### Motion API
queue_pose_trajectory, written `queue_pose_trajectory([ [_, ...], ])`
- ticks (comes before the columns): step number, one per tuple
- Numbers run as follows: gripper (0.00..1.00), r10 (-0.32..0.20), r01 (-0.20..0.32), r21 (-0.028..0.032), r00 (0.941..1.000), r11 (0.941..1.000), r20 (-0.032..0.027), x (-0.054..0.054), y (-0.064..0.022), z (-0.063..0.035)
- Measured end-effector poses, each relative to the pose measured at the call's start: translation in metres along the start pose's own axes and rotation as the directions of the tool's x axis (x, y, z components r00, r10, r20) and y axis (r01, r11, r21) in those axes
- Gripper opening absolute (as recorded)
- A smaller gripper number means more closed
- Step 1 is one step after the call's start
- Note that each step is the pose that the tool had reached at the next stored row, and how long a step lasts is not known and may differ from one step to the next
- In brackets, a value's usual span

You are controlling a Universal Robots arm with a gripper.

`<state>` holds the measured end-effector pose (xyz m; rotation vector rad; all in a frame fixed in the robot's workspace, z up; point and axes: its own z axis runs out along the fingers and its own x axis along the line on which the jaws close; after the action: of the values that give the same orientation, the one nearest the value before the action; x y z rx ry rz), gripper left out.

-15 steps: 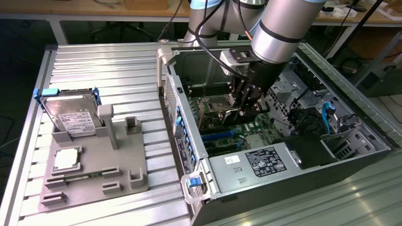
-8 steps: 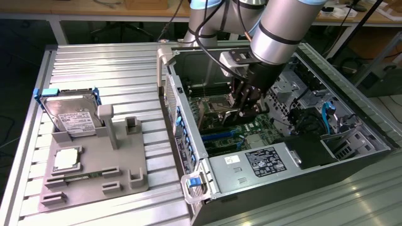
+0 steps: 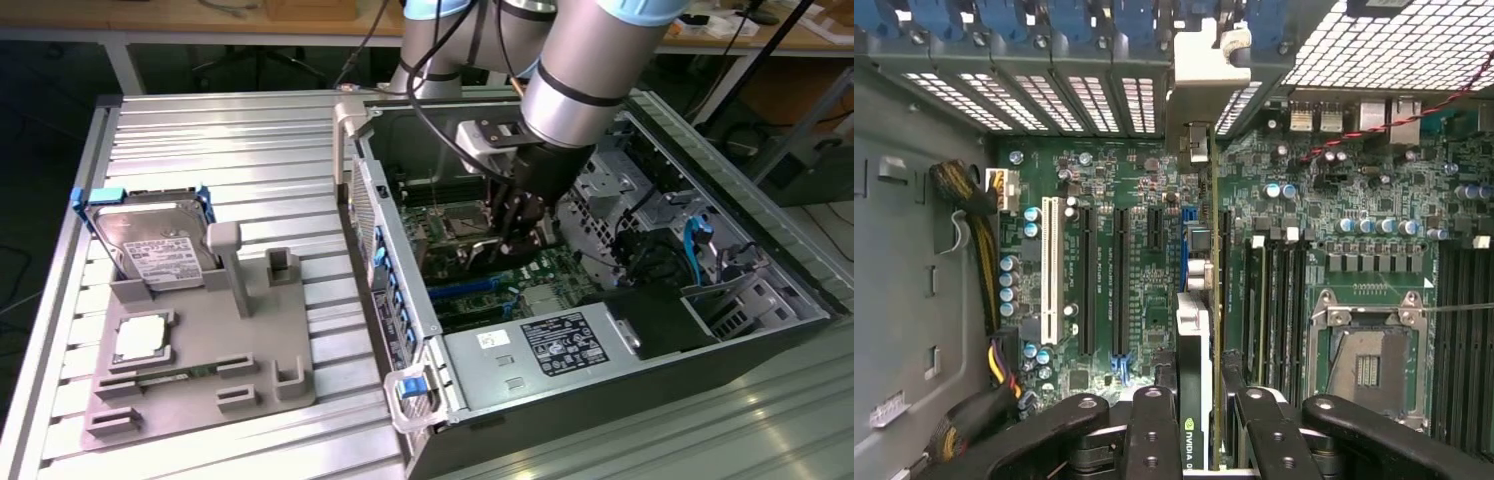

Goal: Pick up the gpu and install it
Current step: 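Insert the gpu into the slot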

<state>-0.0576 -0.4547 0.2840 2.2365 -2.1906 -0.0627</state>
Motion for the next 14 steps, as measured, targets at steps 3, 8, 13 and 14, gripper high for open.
queue_pose_trajectory([
  [3,0.27,0.000,0.000,0.0021,1.0000,1.0000,0.0001,0.000,0.0028,0.0037],
  [8,0.27,0.000,0.000,0.0021,1.0000,1.0000,0.0000,0.000,0.0043,0.0089],
  [13,0.27,0.001,-0.001,0.0021,1.0000,1.0000,0.0000,0.000,0.0048,0.0125],
  [14,0.27,0.001,-0.001,0.0020,1.0000,1.0000,-0.0001,0.000,0.0053,0.0128],
])
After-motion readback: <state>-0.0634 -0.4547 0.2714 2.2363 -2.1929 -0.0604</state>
